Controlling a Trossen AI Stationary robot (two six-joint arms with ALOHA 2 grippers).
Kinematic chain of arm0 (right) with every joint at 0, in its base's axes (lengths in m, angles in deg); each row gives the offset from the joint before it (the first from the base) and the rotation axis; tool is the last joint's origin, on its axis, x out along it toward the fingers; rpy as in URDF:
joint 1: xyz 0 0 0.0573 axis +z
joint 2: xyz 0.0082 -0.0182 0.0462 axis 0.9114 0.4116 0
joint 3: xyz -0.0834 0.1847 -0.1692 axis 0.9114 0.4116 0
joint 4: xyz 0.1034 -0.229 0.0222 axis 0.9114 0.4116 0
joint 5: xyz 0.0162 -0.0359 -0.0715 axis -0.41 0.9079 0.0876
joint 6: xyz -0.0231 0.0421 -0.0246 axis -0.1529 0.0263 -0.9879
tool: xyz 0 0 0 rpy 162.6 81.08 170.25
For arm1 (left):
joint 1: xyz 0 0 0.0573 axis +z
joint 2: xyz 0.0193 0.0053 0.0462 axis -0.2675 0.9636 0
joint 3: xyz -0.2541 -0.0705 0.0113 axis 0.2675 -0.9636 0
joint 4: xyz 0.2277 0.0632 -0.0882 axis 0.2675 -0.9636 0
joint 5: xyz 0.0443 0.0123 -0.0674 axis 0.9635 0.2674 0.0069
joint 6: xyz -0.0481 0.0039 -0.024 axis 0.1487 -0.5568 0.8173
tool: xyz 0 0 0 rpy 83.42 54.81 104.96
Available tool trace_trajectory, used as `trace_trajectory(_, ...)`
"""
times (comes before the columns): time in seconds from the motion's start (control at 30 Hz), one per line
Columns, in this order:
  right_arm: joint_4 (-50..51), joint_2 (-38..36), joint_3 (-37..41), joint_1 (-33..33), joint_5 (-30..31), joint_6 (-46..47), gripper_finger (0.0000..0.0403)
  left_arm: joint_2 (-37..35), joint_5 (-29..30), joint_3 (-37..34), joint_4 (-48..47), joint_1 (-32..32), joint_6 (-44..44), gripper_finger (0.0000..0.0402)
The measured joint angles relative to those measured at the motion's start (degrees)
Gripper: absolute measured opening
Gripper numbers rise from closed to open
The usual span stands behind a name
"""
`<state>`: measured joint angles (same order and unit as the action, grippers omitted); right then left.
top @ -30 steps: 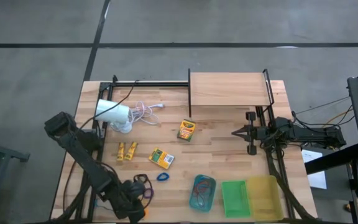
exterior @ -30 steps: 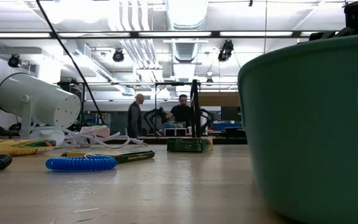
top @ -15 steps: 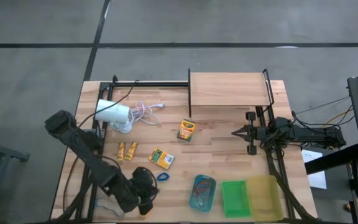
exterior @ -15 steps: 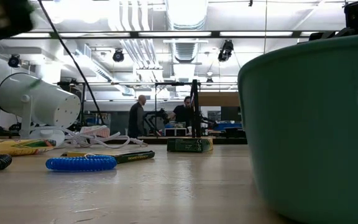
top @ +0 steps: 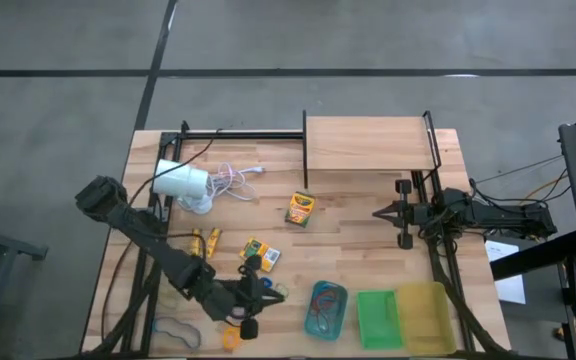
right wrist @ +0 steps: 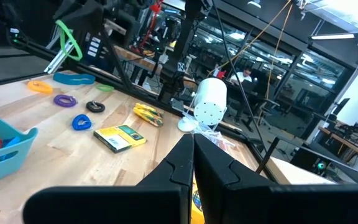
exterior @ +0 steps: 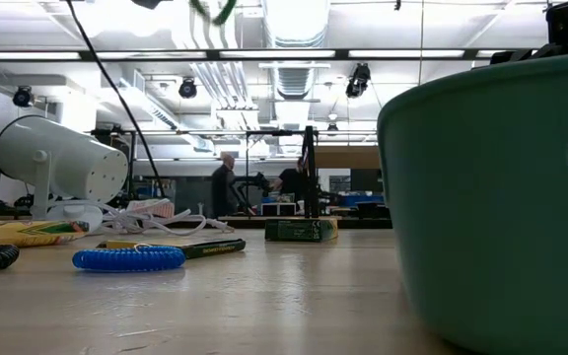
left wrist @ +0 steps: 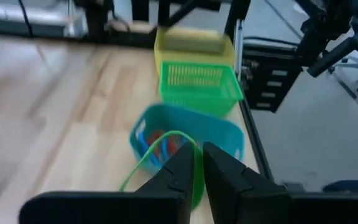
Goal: Pick & Place Office Desk Supplies
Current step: Put the green rubber band into the blue bin
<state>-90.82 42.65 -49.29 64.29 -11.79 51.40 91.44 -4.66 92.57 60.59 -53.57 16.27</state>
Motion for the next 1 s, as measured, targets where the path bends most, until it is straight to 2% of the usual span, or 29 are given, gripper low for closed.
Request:
trace_trajectory(0.17, 0.00, 0.00, -0.01, -0.01, 0.02, 0.00, 0.0008, 3.65, -0.03, 0.02, 10.21, 2.10, -11.27, 0.0040)
trace_trajectory(0.3, 0.00, 0.00, -0.01, 0.00, 0.01, 0.00, 0.0008, 7.12, -0.06, 0.04, 16.61, 4.05, -15.43, 0.0040)
trace_trajectory(0.6, 0.00, 0.00, -0.02, -0.01, 0.01, 0.00, 0.0008, 14.85, -8.59, 0.04, 26.69, 8.08, -16.43, 0.0040)
trace_trajectory(0.77, 0.00, 0.00, 0.00, 0.00, 0.00, 0.00, 0.0008, 19.22, -10.85, 0.04, 34.03, 9.08, -16.69, 0.0040)
trace_trajectory(1.0, 0.00, 0.00, -0.02, 0.01, 0.00, 0.00, 0.0008, 25.01, -14.01, 2.72, 36.16, 9.29, -17.70, 0.0040)
